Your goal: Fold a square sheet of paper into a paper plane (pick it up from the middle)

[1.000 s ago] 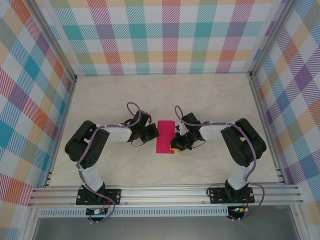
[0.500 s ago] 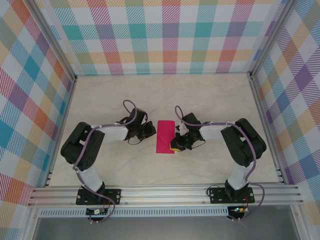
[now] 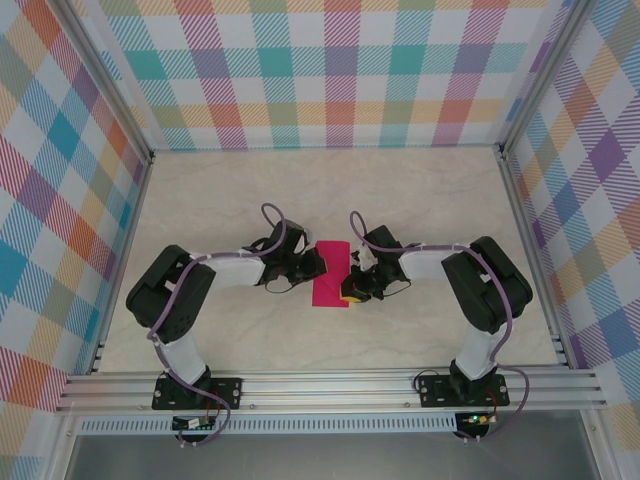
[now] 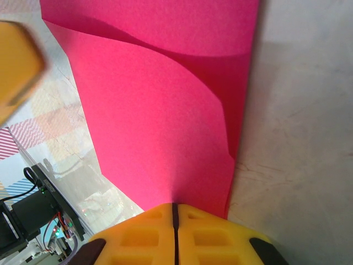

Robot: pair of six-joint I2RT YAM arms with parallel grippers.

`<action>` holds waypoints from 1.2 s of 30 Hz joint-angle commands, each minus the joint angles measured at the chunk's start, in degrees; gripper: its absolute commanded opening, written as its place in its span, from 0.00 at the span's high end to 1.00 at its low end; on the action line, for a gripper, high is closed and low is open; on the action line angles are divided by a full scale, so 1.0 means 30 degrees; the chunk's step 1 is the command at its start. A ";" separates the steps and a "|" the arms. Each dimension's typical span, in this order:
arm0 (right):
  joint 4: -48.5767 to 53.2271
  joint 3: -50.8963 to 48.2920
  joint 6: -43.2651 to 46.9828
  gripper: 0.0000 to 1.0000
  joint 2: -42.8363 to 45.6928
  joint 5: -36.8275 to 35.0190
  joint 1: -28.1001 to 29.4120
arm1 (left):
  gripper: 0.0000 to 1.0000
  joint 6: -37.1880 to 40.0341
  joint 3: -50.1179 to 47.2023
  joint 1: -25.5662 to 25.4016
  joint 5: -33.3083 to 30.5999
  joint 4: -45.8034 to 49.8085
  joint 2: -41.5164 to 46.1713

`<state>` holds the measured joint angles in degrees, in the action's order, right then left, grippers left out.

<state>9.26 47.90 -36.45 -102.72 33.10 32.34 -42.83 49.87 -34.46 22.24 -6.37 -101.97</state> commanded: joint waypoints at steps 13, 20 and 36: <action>0.2191 0.1821 0.0225 0.89 0.0527 -0.0577 0.0620 | 1.00 0.0449 0.0045 -0.0090 -0.1093 0.1030 -0.0841; 0.2206 0.3567 -0.0082 0.90 -0.1050 -0.0624 0.1059 | 1.00 0.0299 0.0050 -0.0116 -0.0863 0.0819 -0.0902; 0.2354 0.2655 -0.0268 0.90 -0.1856 -0.1182 0.1261 | 1.00 0.0024 -0.0156 -0.0129 -0.1004 0.0629 -0.1130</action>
<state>12.47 58.52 -37.28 -109.36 31.03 35.68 -42.59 50.72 -34.52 20.97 -6.15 -104.42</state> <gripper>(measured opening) 0.097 0.047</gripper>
